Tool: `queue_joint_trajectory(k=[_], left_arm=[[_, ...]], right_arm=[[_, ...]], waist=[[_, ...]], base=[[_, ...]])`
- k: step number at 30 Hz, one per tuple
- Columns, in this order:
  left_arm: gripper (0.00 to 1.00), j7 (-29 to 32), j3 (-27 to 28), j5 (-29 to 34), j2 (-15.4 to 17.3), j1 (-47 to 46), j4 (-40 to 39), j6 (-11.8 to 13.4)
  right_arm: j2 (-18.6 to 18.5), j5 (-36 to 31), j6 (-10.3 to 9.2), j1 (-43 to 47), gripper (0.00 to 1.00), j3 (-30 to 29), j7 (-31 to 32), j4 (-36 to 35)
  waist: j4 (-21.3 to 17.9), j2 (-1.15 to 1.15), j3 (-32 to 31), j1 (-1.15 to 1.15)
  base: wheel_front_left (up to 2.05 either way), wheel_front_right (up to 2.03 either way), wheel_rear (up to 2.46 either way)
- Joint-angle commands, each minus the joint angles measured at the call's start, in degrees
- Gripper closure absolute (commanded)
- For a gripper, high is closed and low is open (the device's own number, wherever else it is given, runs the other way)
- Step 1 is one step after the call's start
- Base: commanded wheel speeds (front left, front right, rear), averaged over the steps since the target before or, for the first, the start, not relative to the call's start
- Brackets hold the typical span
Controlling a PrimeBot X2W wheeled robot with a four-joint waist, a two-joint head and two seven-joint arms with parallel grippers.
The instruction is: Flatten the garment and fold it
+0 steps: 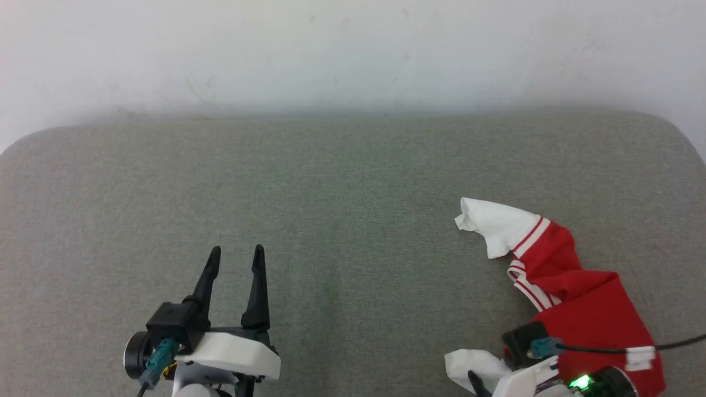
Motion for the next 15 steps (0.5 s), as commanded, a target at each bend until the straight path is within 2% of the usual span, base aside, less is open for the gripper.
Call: queue_joint_trajectory(k=[1,5,8,9,15], left_arm=[[0.0,-0.3,-0.1,0.2,-0.2,-0.5,0.0,-0.3],[0.0,-0.3,-0.6,-0.1,-0.2,-1.0,0.4,-0.5],[0.0,-0.3,-1.0,-0.4,-0.3,-1.4,0.5,-0.5],[0.0,-0.3,-1.1,-0.4,-0.3,-1.5,0.6,-0.6],[0.0,-0.3,-2.0,-1.1,-0.3,-1.9,0.8,-0.3]], right_arm=[[0.1,-0.7,-0.04,-0.7,0.0,0.7,0.5,1.0],[0.2,-1.9,-0.04,-3.4,0.0,2.3,2.5,6.6],[0.2,-1.9,-0.04,-5.2,0.96,3.1,5.5,10.8],[0.2,-1.7,-0.04,-6.0,1.0,3.5,6.3,11.7],[1.1,0.4,-0.04,-13.3,1.0,6.8,2.7,12.5]], waist=[[1.0,-0.01,0.9,0.0],[2.5,-0.01,2.0,0.0],[3.8,-0.01,2.5,0.0],[4.3,-0.01,2.5,0.0],[6.6,-0.01,2.8,0.0]], base=[[0.0,0.0,0.0],[0.0,0.0,0.0],[0.0,0.0,0.0],[0.0,0.0,0.0],[0.0,0.0,0.0]])
